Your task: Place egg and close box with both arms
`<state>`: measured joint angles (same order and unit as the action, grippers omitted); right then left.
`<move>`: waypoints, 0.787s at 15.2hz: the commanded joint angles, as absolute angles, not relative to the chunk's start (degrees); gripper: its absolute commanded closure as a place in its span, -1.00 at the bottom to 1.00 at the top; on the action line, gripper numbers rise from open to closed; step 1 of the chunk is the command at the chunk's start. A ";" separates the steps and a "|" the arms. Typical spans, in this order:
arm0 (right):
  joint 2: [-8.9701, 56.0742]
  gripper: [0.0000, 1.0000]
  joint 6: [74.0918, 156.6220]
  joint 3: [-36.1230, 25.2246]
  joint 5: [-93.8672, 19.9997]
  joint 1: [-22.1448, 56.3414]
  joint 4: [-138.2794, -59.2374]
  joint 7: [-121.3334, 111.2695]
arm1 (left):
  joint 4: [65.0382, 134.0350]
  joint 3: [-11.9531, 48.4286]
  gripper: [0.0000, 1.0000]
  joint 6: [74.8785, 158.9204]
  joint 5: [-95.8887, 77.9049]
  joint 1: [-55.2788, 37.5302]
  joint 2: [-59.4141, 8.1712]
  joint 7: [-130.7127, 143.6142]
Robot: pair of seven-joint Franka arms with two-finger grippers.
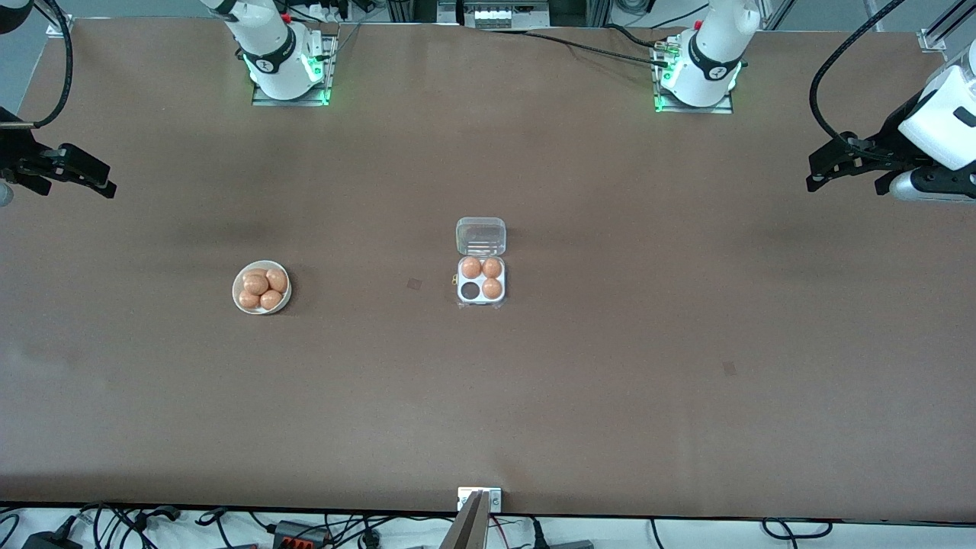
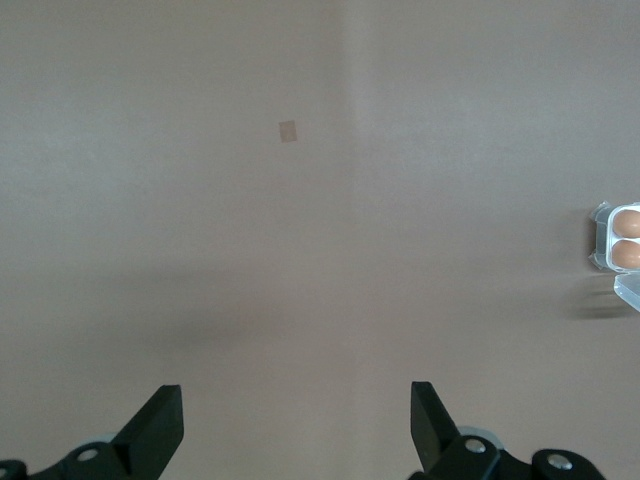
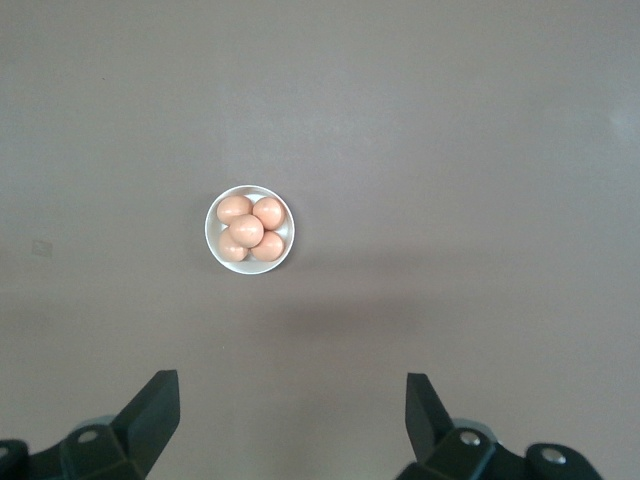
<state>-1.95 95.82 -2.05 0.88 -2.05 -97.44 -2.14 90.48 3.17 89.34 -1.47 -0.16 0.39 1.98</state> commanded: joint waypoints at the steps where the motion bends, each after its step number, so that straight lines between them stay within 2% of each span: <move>1: -3.51 -1.00 95.89 -2.37 0.88 -1.58 -99.31 -1.23 | 88.50 3.16 -1.00 87.98 -1.58 -0.26 -0.44 2.02; 7: -2.82 -1.00 96.85 -2.37 1.05 -1.58 -99.67 -1.41 | 88.51 3.16 -1.00 87.98 -1.67 -0.26 -0.44 2.11; 12: 3.41 -1.00 100.28 -2.20 1.67 -1.14 -100.63 -1.49 | 88.51 3.16 -1.00 87.89 -1.67 -0.26 -0.44 2.29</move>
<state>0.56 99.02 -2.04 0.88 -1.96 -100.26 -2.14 90.47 3.17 89.34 -1.47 -0.16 0.36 1.98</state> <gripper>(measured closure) 0.000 0.000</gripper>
